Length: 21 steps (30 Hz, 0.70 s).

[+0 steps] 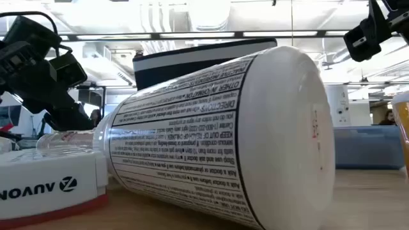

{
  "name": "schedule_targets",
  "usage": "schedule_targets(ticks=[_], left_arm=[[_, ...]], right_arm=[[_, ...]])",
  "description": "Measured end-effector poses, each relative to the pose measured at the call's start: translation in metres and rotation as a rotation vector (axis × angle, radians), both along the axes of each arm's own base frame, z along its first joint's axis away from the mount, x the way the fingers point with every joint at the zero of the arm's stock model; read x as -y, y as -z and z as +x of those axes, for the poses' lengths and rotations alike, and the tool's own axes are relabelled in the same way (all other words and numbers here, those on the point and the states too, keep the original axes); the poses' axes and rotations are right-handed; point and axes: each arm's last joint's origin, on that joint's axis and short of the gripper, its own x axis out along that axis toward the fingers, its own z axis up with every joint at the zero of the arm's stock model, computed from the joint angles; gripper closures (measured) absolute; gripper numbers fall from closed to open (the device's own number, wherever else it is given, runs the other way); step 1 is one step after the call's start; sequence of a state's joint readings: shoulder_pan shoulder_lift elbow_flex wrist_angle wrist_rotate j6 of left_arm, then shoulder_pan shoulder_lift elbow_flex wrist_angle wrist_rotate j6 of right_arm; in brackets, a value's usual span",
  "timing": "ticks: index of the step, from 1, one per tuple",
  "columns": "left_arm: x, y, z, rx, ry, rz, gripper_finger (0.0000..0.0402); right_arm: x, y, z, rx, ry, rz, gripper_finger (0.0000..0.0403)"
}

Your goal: Pick & place medical supplies in basket/bin

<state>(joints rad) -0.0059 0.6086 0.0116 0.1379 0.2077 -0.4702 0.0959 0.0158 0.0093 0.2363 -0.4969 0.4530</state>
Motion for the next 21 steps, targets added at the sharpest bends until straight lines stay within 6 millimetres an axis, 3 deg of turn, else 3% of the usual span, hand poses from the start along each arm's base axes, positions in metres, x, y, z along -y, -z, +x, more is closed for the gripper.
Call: schedule_targets(ticks=[21], left_arm=[[0.0, 0.0, 0.0, 0.0, -0.001, 0.0, 0.0105]], right_arm=[[0.0, -0.0001, 0.0, 0.001, 0.0, 0.0, 0.0135]])
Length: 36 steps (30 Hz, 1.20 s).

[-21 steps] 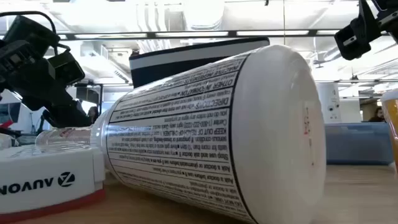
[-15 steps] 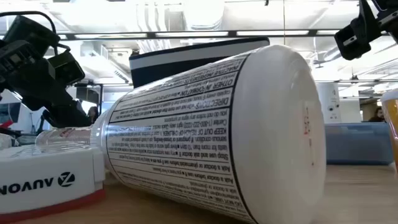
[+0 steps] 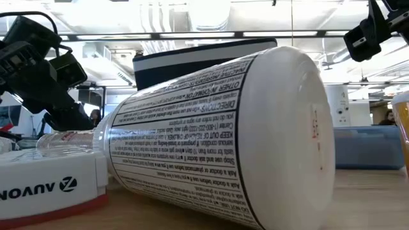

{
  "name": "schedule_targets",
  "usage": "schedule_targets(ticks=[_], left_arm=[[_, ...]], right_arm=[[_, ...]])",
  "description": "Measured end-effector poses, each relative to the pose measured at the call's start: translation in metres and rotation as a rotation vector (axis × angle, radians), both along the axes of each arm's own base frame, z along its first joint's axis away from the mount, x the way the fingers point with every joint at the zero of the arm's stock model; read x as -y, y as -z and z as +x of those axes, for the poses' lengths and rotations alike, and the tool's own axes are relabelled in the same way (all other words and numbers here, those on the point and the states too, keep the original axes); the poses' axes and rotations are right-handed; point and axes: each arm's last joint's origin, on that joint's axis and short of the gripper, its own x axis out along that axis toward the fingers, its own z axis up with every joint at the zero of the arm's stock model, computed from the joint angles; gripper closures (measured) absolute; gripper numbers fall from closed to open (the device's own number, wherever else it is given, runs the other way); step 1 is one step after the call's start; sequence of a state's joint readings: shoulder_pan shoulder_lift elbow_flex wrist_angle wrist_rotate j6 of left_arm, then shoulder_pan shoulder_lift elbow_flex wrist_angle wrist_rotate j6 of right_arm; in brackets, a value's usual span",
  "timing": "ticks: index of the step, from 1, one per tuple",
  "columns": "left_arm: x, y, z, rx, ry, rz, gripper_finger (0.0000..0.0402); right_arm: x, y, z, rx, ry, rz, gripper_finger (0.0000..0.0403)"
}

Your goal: Pick & place medical supplies in basket/bin

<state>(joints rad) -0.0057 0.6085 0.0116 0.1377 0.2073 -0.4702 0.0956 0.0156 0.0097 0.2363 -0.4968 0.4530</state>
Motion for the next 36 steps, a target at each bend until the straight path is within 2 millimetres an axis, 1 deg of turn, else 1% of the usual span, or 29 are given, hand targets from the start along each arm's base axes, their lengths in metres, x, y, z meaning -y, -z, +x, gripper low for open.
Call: schedule_targets(ticks=[11, 21, 25, 27, 30, 34, 36], left_arm=[[0.0, 0.0, 0.0, 0.0, 0.0, 0.0, 0.0105], [0.0, 0.0, 0.0, 0.0, 0.0, 0.0, 0.0105], [0.0, 0.0, 0.0, 0.0, 0.0, 0.0, 0.0105], [0.0, 0.0, 0.0, 0.0, 0.0, 0.0, 0.0105], [0.0, 0.0, 0.0, 0.0, 0.0, 0.0, 0.0105], [0.0, 0.0, 0.0, 0.0, 0.0, 0.0, 0.0105], [0.0, 0.0, 0.0, 0.0, 0.0, 0.0, 0.0105]], right_arm=[[0.0, 0.0001, 0.0, 0.0, 0.0, 0.0, 0.0145], [0.0003, -0.0001, 0.0002, -0.004, 0.012, 0.009, 0.0135], [0.0058, -0.0009, 0.0029, -0.01, 0.215, 0.07, 0.014], [0.0072, -0.0011, 0.0033, -0.031, 0.255, 0.126, 0.0143], [0.0075, -0.0011, 0.0034, -0.094, 0.233, 0.255, 0.0147], [0.0076, -0.0011, 0.0035, -0.155, 0.203, 0.382, 0.0147], [0.0076, -0.0013, 0.0034, -0.206, 0.174, 0.489, 0.0147]])
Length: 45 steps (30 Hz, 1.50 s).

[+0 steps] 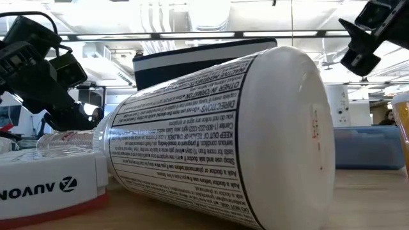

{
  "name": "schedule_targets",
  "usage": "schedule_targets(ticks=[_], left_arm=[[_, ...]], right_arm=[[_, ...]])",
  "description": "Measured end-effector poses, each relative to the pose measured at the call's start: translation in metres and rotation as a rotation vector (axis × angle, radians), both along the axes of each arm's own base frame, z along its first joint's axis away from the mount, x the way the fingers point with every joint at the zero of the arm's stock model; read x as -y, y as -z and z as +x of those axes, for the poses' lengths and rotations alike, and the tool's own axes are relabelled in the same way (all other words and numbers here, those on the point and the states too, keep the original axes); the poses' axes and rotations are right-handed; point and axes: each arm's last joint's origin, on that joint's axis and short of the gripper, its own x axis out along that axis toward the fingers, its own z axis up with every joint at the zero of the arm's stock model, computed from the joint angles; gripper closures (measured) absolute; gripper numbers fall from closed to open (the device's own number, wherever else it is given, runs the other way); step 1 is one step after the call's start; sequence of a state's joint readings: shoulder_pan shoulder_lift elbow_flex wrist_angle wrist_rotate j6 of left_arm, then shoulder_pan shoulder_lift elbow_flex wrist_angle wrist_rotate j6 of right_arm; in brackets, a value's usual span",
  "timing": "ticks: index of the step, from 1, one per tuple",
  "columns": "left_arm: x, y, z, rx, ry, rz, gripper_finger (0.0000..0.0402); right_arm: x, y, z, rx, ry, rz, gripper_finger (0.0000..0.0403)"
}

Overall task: Pick & place medical supplies in basket/bin
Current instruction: Put the white pill bottle into the blue bin

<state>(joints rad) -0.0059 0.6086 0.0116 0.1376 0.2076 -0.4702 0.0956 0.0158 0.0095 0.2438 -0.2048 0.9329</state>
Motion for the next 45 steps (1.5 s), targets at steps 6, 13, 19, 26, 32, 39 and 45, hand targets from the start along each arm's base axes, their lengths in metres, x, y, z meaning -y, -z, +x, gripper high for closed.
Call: schedule_targets(ticks=[6, 13, 19, 26, 32, 39, 45], left_arm=[[0.0, 0.0, 0.0, 0.001, 0.0, 0.0, 0.0105], [0.0, 0.0, 0.0, 0.0, 0.0, 0.0, 0.0105], [0.0, 0.0, 0.0, 0.0, 0.0, 0.0, 0.0105], [0.0, 0.0, 0.0, 0.0, 0.0, 0.0, 0.0105], [0.0, 0.0, 0.0, 0.0, 0.0, 0.0, 0.0105], [0.0, 0.0, 0.0, 0.0, 0.0, 0.0, 0.0105], [0.0, 0.0, 0.0, 0.0, 0.0, 0.0, 0.0105]], right_arm=[[0.0, -0.001, 0.0, -0.08, -0.073, 0.287, 0.0149], [-0.001, 0.015, 0.006, -0.296, -0.053, 0.405, 0.0151], [0.003, 0.027, 0.014, -0.628, 0.192, 0.462, 0.0152], [0.007, 0.001, 0.01, -1.206, 0.507, 0.372, 0.0151], [0.003, -0.008, 0.038, -1.468, 0.542, 0.326, 0.0151], [-0.006, -0.002, 0.08, -1.616, 0.445, 0.156, 0.0152], [-0.008, 0.023, 0.093, -1.759, 0.381, 0.02, 0.0152]])
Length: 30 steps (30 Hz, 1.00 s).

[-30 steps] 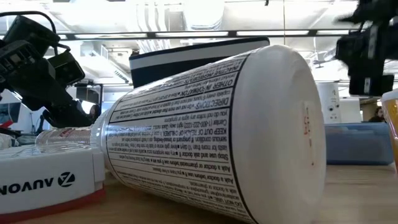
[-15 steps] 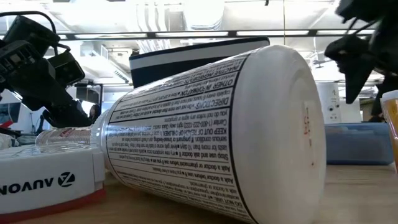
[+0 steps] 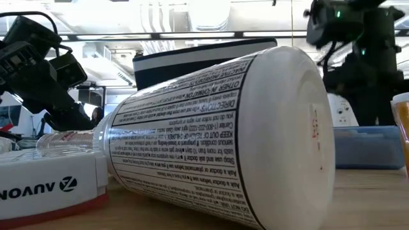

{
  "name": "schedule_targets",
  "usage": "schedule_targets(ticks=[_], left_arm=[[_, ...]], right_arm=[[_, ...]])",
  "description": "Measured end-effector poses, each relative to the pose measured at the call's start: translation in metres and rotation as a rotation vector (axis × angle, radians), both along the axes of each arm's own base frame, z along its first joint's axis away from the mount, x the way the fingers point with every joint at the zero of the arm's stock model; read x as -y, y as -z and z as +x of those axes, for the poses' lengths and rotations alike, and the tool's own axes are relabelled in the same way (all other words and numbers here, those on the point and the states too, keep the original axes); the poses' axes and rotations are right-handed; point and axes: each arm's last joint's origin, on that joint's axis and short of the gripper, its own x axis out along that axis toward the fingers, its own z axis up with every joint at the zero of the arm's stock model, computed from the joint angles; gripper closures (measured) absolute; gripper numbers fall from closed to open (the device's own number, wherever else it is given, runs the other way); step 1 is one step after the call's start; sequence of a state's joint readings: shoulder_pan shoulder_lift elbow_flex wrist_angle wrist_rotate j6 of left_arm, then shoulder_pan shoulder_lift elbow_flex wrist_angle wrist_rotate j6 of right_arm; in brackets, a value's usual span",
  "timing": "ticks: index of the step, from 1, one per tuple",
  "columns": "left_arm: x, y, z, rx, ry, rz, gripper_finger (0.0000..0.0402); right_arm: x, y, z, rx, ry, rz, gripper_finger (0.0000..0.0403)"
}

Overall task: Pick & place medical supplies in basket/bin
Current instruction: Put the white pill bottle into the blue bin

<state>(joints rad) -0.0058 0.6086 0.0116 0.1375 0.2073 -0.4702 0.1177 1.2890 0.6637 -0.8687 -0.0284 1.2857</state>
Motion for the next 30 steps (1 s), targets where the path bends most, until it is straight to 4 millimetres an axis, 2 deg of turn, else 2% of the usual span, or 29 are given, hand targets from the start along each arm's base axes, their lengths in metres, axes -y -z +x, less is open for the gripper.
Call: schedule_targets(ticks=[4, 9, 14, 17, 20, 22, 25, 30], left_arm=[[0.0, 0.0, 0.0, 0.0, 0.0, 0.0, 0.0105], [0.0, 0.0, 0.0, 0.0, 0.0, 0.0, 0.0105], [0.0, 0.0, 0.0, 0.0, 0.0, 0.0, 0.0105], [0.0, 0.0, 0.0, 0.0, 0.0, 0.0, 0.0105], [0.0, 0.0, 0.0, 0.0, 0.0, 0.0, 0.0105], [0.0, 0.0, 0.0, 0.0, 0.0, 0.0, 0.0105], [0.0, 0.0, 0.0, 0.001, 0.0, 0.0, 0.0105], [0.0, 0.0, 0.0, 0.0, 0.0, 0.0, 0.0105]], right_arm=[[-0.001, 0.016, 0.007, -0.003, -0.031, -0.003, 0.0152], [0.0, 0.026, 0.011, -0.018, -0.074, -0.04, 0.0157], [0.001, 0.028, 0.011, -0.03, -0.126, -0.056, 0.0214], [0.001, 0.021, 0.01, 0.01, -0.148, -0.061, 0.0253], [-0.001, 0.005, 0.007, 0.096, -0.164, -0.057, 0.0253], [-0.001, -0.015, 0.006, 0.199, -0.165, -0.052, 0.0253], [0.0, -0.054, 0.003, 0.389, -0.131, -0.059, 0.0251], [0.005, -0.13, -0.005, 0.767, -0.051, -0.187, 0.024]])
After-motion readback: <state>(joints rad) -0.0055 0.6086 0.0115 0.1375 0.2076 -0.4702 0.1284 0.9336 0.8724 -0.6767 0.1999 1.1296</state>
